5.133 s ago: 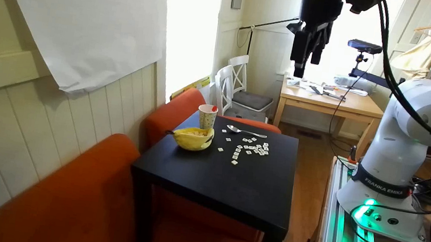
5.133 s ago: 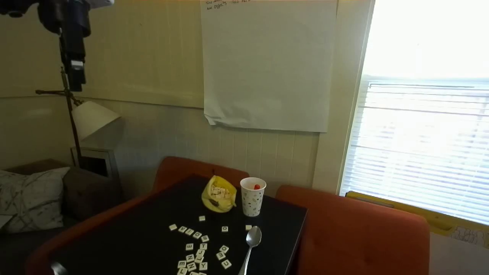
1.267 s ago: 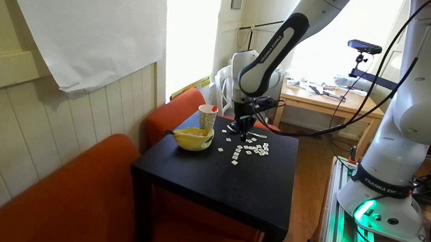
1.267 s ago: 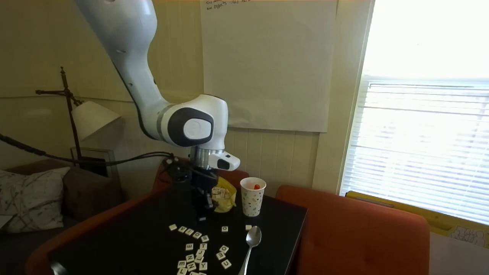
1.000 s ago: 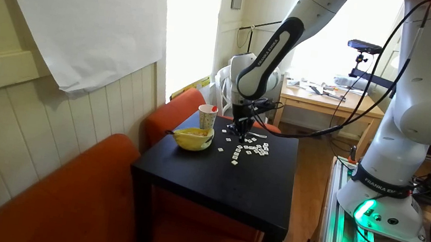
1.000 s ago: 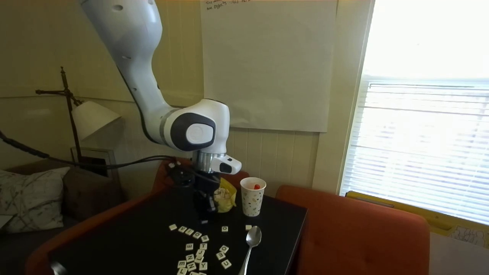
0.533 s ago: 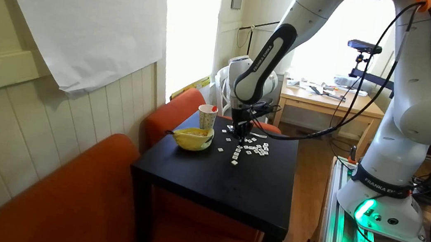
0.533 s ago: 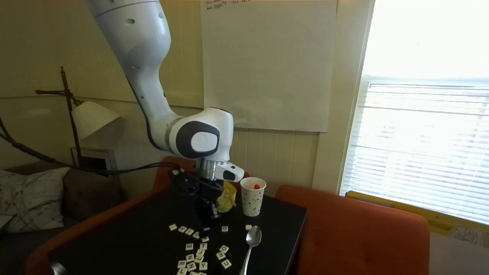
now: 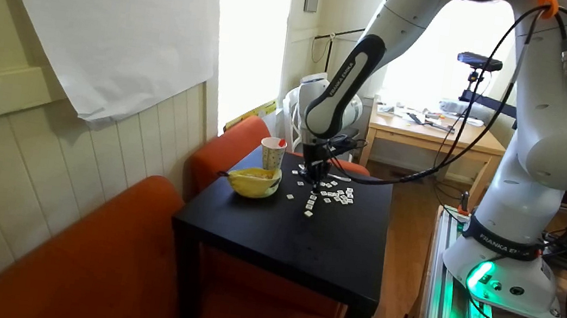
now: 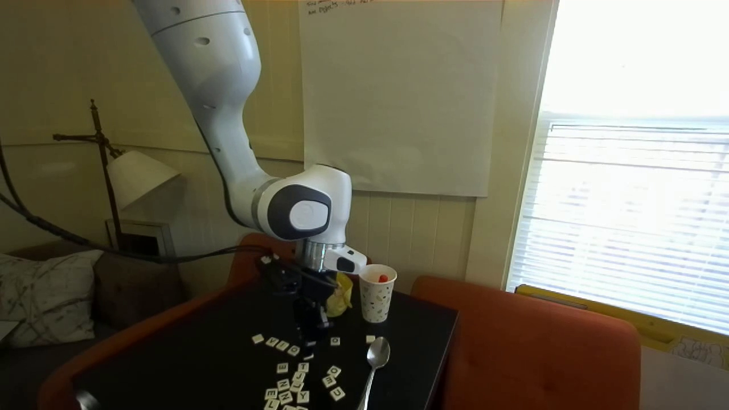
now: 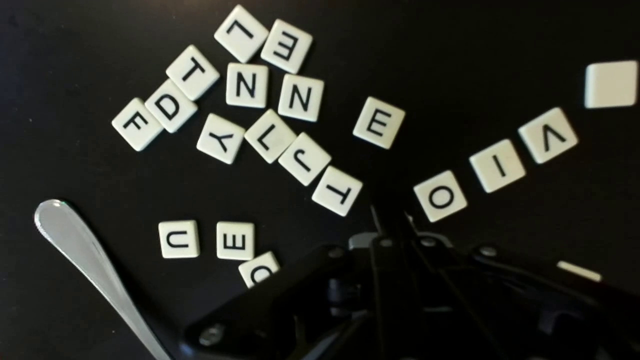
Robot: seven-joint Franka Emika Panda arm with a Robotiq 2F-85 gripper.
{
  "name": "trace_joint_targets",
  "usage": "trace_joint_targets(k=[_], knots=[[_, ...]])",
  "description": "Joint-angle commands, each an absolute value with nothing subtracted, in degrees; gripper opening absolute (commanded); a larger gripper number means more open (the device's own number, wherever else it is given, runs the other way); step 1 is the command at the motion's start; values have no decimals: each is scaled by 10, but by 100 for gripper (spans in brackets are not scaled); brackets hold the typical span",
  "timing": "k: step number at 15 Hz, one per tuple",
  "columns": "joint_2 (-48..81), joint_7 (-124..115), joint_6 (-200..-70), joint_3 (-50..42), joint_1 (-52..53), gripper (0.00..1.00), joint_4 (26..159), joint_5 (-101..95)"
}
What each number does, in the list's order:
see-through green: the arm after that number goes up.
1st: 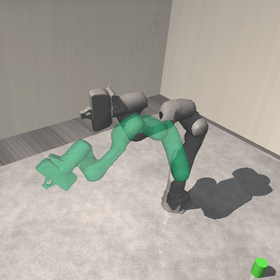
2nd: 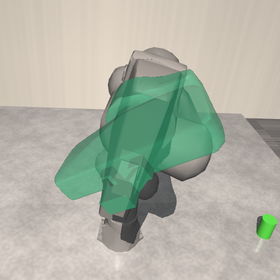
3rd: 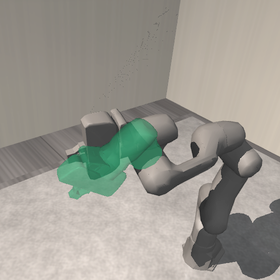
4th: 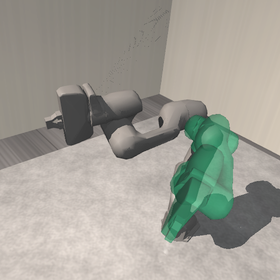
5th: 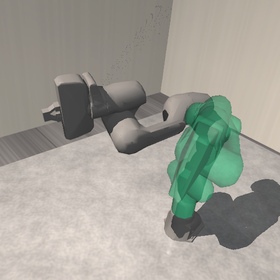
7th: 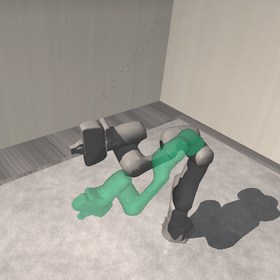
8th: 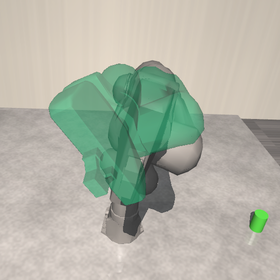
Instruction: Replace the tile letter s with the tile letter l
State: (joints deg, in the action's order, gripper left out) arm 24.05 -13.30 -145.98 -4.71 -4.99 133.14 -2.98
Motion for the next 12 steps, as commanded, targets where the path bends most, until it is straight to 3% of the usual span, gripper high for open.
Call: trace_joint_targets(k=[1, 12], knots=[[264, -123, -1455, -55, -44, 0, 1309, -15], [301, -177, -1472, -87, -39, 0, 1263, -11]])
